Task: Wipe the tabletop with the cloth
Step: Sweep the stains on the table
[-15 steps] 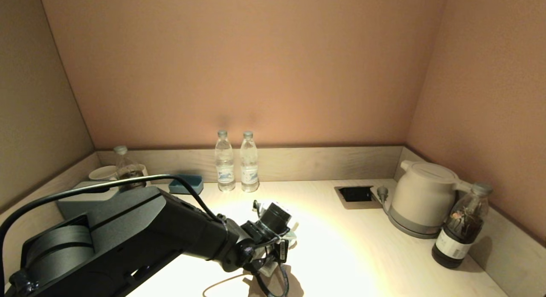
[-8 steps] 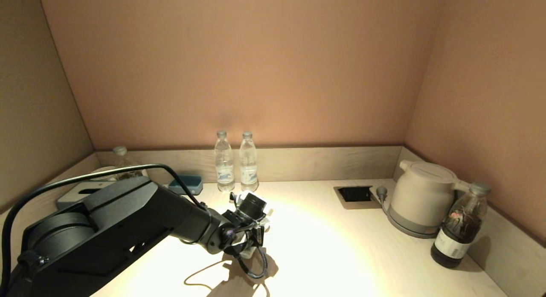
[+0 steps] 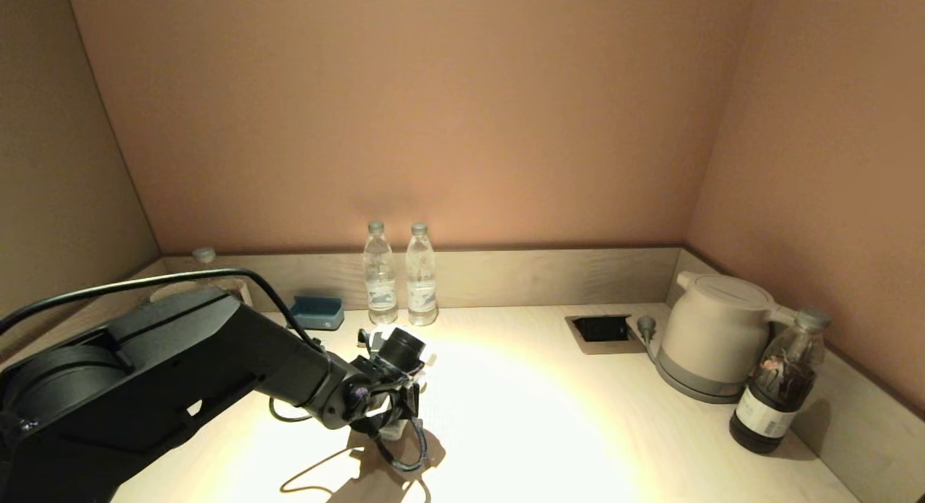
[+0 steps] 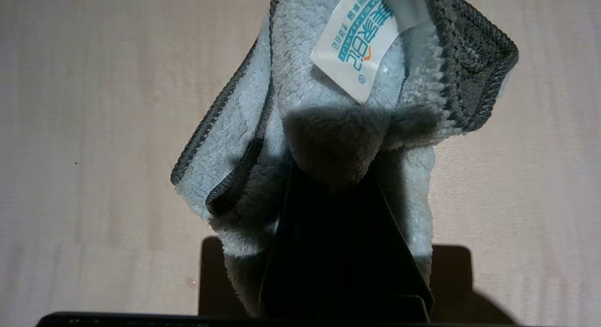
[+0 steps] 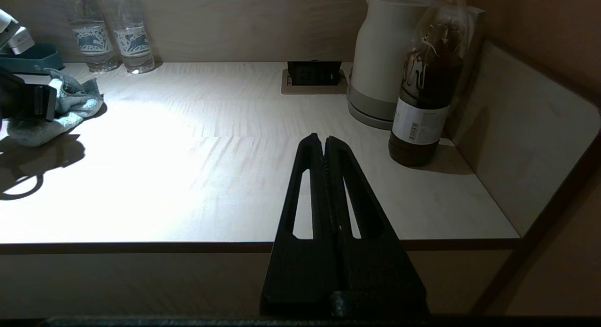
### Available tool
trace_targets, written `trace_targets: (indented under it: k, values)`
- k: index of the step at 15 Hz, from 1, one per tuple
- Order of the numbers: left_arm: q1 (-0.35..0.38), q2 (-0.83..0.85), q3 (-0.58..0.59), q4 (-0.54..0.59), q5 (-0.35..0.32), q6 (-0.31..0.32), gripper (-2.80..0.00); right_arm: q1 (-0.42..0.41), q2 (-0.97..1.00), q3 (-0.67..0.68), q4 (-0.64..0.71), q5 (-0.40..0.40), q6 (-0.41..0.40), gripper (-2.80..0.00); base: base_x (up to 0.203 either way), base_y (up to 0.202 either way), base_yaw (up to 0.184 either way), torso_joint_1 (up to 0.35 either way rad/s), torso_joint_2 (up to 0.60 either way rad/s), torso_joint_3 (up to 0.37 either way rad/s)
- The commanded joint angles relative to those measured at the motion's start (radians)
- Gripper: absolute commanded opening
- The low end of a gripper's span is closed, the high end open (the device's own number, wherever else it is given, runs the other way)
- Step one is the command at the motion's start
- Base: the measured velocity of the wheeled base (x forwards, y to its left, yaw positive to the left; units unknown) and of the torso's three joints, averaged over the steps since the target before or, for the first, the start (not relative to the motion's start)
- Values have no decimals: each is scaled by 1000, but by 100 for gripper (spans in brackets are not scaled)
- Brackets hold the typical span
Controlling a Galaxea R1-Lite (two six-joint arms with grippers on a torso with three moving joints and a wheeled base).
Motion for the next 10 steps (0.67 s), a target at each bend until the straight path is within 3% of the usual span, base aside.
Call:
trace_targets:
  k: [1, 4, 8, 10]
  values:
    - [-3, -35, 24, -1, 1, -10, -280, 1, 1, 0, 0, 0, 0, -280, 0, 0, 0, 0, 0, 0]
    - [-60, -141, 146, 38, 0, -79, -280, 1, 1, 0, -1, -1, 0, -280, 0, 0, 0, 0, 0, 0]
    - [-132, -184, 204, 130, -2, -184, -280, 1, 1, 0, 0, 0, 0, -280, 0, 0, 0, 0, 0, 0]
    - [-157, -200, 217, 146, -9, -202, -280, 1, 1, 0, -1, 1, 0, -280, 0, 0, 0, 0, 0, 0]
